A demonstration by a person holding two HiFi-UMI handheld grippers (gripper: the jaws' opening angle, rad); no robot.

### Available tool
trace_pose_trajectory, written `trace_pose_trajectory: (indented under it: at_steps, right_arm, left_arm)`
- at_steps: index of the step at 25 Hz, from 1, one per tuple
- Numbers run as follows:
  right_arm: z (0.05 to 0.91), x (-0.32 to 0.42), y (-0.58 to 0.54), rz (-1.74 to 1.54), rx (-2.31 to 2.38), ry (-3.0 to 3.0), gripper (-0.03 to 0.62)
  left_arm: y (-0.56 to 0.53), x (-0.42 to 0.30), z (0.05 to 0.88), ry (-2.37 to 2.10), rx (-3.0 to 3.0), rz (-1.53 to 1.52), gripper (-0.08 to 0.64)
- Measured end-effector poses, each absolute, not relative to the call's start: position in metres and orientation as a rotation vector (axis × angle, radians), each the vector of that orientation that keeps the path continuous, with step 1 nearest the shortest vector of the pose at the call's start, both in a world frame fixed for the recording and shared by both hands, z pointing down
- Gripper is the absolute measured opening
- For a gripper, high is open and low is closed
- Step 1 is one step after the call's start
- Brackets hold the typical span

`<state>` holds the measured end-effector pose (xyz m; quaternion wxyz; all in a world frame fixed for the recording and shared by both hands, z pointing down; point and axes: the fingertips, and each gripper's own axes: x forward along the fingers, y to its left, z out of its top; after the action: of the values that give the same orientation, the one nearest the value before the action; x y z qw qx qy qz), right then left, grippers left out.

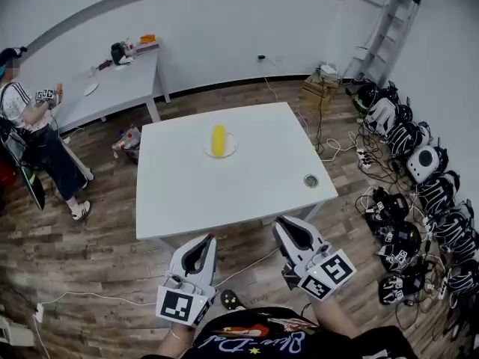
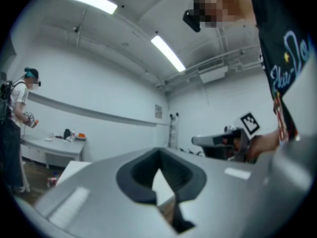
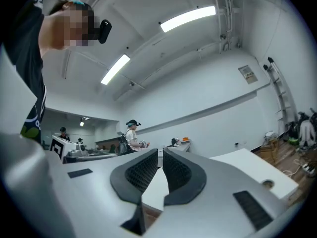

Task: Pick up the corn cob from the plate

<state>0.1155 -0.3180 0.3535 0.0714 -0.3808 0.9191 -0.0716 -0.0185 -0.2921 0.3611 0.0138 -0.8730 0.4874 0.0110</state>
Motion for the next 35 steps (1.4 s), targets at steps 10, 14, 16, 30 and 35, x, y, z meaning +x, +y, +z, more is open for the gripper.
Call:
trace_pose_trajectory:
  at_steps: [10,14,16,30,35]
  right_arm:
    - [0.397,0.068,-0.456,-0.366,-1.094,2.879,0.017]
    - [0.401,0.045,-0.547,-0.344,-1.147,2.917,0.018]
    - [0.398,0.033,-0.587,-0.385,-1.125,2.890,0.018]
    - [0.522,-0.027,-0.752,-0.782,-1.404,3.150,0.218]
    - [0.572,-0.031,-0.793,-0.959,-1.657,3.125,0.236]
  left_arm:
    - [-0.408,-0.066,0.374,1.666,-2.664,0.061,-0.012]
    - [-0.464,-0.094,0.359,1.690,-2.573,0.028,-0.012]
    - [-0.496,-0.110,0.349,1.711,-2.523,0.010,-0.012]
    - [-0.600,-0.161,0.347,1.803,-2.547,0.031,-0.012]
    - [-0.622,-0.171,0.351,1.737,-2.628,0.038,-0.012]
